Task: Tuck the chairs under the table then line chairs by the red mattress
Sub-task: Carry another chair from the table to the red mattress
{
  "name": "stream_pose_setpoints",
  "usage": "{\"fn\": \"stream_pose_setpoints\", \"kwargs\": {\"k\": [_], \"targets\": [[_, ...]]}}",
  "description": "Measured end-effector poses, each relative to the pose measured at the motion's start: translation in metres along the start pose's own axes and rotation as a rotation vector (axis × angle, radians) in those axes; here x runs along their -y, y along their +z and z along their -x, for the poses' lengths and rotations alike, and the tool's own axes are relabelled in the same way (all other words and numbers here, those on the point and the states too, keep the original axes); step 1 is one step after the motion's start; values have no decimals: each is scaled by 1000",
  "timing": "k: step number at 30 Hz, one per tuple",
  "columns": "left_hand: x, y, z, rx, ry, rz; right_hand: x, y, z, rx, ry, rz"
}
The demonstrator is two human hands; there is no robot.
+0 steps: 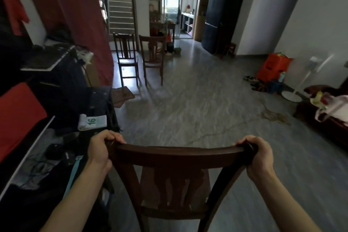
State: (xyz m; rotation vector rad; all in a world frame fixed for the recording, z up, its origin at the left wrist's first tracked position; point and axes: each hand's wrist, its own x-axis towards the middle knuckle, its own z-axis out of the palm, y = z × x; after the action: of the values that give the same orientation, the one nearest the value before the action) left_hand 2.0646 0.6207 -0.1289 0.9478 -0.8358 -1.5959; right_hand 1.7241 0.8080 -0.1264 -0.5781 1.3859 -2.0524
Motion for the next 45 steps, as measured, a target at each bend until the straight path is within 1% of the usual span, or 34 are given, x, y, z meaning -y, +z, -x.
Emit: {"fn": "stream_pose_setpoints", "kwargs": {"k": [6,11,17,20,24,27,30,34,36,38,41,42,43,44,45], "targets": [[-2,57,-150,-90,82,-10,-32,64,-193,107,52,-74],[-19,100,-270,-161,71,-1,-53,133,-342,176,108,-86],[-37,130,-404,-227,128,72,-80,224,-489,268,146,-129],[-36,138,-490,-236,122,106,-112,269,-568,280,171,-131],[-37,139,-623,-247,101,132,-161,338,-671,259,175,-53],[-48,143,-715,-256,88,189,-185,394,-742,249,195,-38],[-64,150,-802,-265,82,169,-203,447,-808,253,201,-19],[-87,159,-912,-255,85,200,-232,517,-896,253,203,-50],[-95,158,-978,-265,109,187,-257,557,-947,278,200,-50],[-102,156,-1023,-285,130,148,-276,586,-983,298,209,-61],[-114,156,-1115,-279,179,128,-313,645,-1058,325,224,-113],[-117,154,-1146,-285,178,153,-326,662,-1081,328,241,-110],[-126,153,-1176,-255,178,199,-339,681,-1104,331,241,-104],[-133,151,-1203,-200,175,327,-348,700,-1123,343,229,-106],[-138,151,-1229,-171,185,389,-358,720,-1143,353,213,-103]]}}
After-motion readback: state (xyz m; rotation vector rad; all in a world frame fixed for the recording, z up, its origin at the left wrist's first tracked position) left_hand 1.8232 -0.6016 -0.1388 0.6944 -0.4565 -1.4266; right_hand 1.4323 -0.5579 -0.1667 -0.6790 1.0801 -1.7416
